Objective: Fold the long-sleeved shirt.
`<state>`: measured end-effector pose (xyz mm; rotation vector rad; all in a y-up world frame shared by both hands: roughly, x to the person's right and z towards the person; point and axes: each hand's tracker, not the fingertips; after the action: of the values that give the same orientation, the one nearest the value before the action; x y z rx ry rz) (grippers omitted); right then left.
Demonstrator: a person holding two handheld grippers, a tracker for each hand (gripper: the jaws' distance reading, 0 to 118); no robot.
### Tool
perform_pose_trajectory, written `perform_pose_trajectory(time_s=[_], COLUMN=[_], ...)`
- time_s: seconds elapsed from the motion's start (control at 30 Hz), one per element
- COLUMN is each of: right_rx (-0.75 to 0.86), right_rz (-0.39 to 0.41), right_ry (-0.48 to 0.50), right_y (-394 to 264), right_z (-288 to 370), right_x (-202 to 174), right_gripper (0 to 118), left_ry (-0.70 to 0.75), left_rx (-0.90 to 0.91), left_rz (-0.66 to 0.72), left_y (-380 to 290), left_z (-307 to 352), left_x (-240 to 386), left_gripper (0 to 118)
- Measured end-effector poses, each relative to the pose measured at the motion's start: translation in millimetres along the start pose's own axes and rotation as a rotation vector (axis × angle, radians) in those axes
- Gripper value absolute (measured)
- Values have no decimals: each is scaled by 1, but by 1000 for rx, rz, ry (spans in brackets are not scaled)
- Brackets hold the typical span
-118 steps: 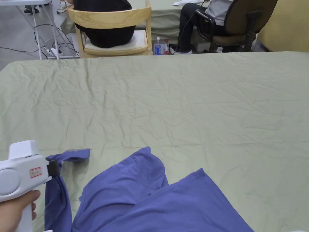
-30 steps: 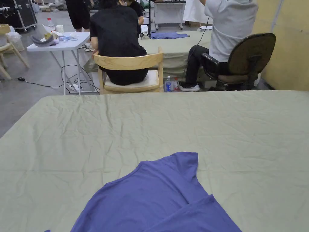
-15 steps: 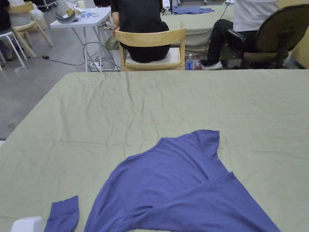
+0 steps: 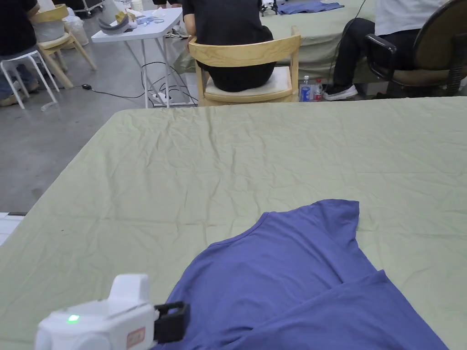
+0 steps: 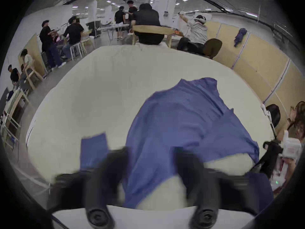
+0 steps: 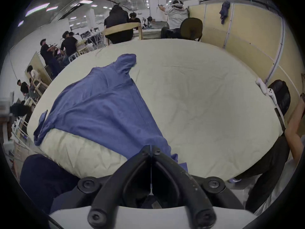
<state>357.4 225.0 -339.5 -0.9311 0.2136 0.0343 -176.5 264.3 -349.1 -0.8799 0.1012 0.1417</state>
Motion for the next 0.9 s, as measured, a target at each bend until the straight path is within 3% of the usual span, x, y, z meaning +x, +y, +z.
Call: perform_pose_trajectory(time_s=[0.03,0.1,0.2,0.3,0.37,0.5,0.53,0.6,0.67,0.7,0.73,0.77,0.87,0.9], right_rx=[5,3,-8,-22,-24,-28,-29,-20,-12,-12,-10,-3,16,12], right_rz=[-4,-8,-7,-22,-31,-30,-32,-42,-53,-61,-70,-89,-118,-109], right_ry=[3,4,-7,-7,-7,-17,-17,-8,2,8,20,39,82,75], right_y=[0,1,1,3,5,13,16,23,31,35,40,48,85,102], right_z=[1,1,-1,-4,-7,-18,-20,-23,-27,-30,-34,-40,-69,-85], right_x=[-1,-3,-2,0,1,0,0,1,4,5,6,7,4,-2], right_gripper=[3,3,3,3,3,3,3,3,3,3,3,5,60,60], left_ry=[-7,20,135,21,-44,-29,2,28,-4,19,2,-31,-54,-67], left_rx=[-9,3,-60,-41,-6,-37,-70,-150,-129,-108,-108,-123,-95,-105], left_rz=[-4,-31,-32,-35,-127,-213,-226,-242,-246,-256,-259,-252,-198,-177], left_y=[16,50,89,134,159,177,177,169,163,163,164,164,174,175], left_z=[-22,-71,-139,-184,-210,-266,-280,-299,-303,-298,-293,-286,-269,-266], left_x=[4,11,30,65,98,155,162,171,171,173,172,173,163,160], left_gripper=[118,110,110,110,110,108,101,71,61,45,3,2,2,2])
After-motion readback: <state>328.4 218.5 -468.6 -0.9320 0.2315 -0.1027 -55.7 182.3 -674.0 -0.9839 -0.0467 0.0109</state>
